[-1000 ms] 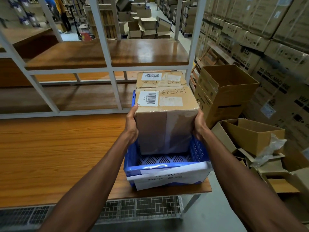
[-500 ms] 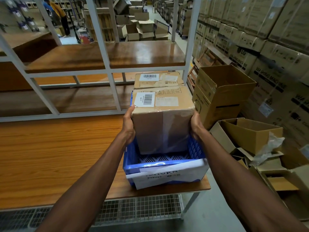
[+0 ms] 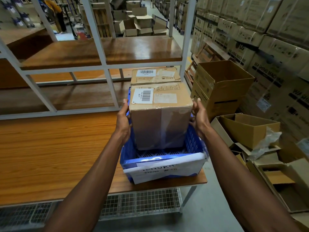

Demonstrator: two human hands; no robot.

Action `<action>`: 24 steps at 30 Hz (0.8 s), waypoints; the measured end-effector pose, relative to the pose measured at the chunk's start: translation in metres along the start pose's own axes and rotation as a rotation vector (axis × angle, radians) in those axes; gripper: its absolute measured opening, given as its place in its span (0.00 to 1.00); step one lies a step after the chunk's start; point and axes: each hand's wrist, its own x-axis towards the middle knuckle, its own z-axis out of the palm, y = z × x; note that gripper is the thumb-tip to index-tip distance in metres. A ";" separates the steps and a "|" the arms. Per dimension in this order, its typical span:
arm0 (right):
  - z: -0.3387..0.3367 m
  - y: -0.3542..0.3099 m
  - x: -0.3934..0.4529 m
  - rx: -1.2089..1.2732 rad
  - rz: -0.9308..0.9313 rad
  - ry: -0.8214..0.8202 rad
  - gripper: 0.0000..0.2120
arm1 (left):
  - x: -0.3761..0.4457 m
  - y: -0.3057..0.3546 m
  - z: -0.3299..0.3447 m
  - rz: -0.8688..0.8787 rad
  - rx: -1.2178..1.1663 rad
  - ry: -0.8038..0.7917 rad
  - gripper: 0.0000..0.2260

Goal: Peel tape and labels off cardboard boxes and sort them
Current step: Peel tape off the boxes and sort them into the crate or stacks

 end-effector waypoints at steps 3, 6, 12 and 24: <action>-0.013 0.001 -0.005 -0.001 -0.027 0.006 0.29 | -0.008 -0.006 -0.003 0.032 -0.012 0.035 0.17; -0.022 0.004 -0.013 0.000 -0.053 0.013 0.30 | -0.018 -0.012 -0.005 0.101 0.024 0.045 0.25; -0.028 0.007 -0.050 0.026 -0.084 0.027 0.33 | -0.040 -0.021 -0.006 0.167 0.061 0.060 0.28; 0.003 0.058 -0.186 0.261 -0.249 0.517 0.22 | -0.075 -0.029 -0.031 0.532 0.068 -0.181 0.19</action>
